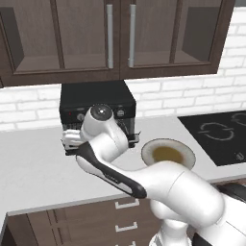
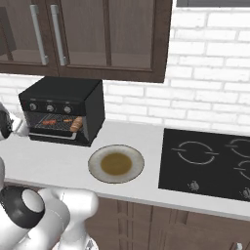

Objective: Pick up the kebab skewer and baguette bread, and place them inside the toaster oven. Close the toaster oven door and start by setting the timer.

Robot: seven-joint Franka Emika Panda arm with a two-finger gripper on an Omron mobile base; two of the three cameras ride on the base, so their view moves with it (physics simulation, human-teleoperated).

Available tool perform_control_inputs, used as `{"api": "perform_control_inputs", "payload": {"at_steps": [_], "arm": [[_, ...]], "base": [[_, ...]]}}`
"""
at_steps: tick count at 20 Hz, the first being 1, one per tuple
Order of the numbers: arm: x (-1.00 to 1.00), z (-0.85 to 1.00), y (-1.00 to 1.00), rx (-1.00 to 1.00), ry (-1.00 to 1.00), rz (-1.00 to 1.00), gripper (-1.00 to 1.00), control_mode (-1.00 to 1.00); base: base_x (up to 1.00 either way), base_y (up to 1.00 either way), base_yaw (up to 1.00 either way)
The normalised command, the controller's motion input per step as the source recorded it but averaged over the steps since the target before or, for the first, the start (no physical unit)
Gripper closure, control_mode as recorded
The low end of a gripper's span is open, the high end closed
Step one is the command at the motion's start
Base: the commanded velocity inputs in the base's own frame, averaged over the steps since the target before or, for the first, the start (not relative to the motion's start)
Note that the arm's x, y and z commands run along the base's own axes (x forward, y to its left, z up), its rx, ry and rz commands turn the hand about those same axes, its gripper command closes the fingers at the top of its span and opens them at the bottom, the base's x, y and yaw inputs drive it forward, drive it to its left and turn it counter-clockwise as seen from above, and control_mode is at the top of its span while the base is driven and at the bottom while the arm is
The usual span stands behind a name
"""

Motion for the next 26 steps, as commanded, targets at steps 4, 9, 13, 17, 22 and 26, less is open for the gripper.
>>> {"api": "perform_control_inputs", "payload": {"at_steps": [4,9,13,17,22,26], "arm": [[-0.14,-0.88,-0.07,-0.06,0.18,0.00,-1.00,-1.00],[0.20,-0.70,-0.42,-0.09,0.08,0.00,-1.00,-1.00],[0.31,-0.13,-0.06,-0.09,0.01,0.01,-1.00,-1.00],[0.30,0.00,0.00,-0.09,0.00,0.01,-1.00,-1.00],[0.45,0.00,0.00,-0.07,0.00,0.00,-1.00,-1.00],[0.65,0.00,0.00,-0.04,0.00,0.00,-1.00,-1.00]], "base": [[0.00,0.00,0.00],[0.00,0.00,0.00],[0.00,0.00,0.00],[0.00,0.00,0.00],[0.00,0.00,0.00],[0.00,0.00,0.00]]}}
